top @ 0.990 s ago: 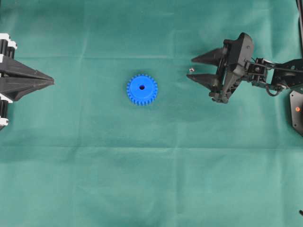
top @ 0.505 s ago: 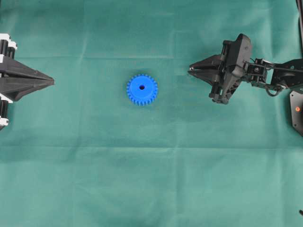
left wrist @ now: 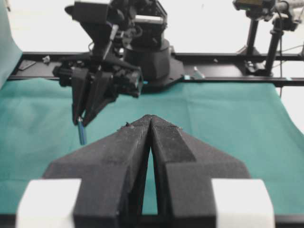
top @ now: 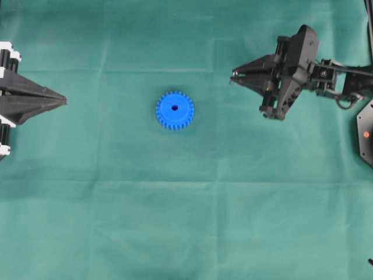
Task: Insert the shaft placed at a random location into the center hole of the medium gear at another random location.
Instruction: 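Close the right gripper on the silver shaft and lift it, then carry the shaft left with the right gripper over the blue gear's hole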
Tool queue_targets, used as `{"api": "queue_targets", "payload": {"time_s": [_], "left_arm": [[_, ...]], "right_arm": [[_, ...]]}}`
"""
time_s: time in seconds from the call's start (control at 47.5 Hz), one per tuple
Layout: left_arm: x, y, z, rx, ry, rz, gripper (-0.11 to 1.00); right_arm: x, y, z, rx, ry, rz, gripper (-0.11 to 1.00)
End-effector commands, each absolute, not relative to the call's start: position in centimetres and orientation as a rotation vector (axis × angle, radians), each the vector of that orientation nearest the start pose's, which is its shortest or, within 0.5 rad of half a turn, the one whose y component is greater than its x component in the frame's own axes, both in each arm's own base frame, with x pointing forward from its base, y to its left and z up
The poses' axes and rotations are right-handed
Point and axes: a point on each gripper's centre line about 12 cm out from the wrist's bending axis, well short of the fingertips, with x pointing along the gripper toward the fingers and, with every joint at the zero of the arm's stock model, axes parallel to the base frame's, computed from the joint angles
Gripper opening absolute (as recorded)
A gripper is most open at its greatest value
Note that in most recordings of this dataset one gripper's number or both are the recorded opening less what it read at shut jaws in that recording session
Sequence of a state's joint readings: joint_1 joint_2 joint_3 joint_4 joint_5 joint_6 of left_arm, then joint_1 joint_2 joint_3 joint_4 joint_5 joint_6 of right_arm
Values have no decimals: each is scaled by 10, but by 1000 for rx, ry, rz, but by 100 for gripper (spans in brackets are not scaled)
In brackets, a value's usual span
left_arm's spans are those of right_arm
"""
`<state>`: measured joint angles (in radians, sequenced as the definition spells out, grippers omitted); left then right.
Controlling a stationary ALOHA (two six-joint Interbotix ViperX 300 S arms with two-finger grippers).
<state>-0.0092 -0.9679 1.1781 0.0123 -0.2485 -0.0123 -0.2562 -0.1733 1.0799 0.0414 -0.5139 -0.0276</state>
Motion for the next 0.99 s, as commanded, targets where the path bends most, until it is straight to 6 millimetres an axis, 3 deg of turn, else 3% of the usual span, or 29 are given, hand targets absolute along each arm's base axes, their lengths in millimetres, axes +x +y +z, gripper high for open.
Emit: {"api": "queue_targets", "payload": {"time_s": [0.0,0.59,0.969], "left_arm": [[200,-3,298,1,-63,-16,0],[201,-3,295,1,-46,-16,0],[202,-3,295,-1,-44,-16,0]], "right_arm": [[296,-78,174,38,349,-267,14],[302,-77,176,49,365,-260,14],[359,-61,179,38,347,-183,14]]}}
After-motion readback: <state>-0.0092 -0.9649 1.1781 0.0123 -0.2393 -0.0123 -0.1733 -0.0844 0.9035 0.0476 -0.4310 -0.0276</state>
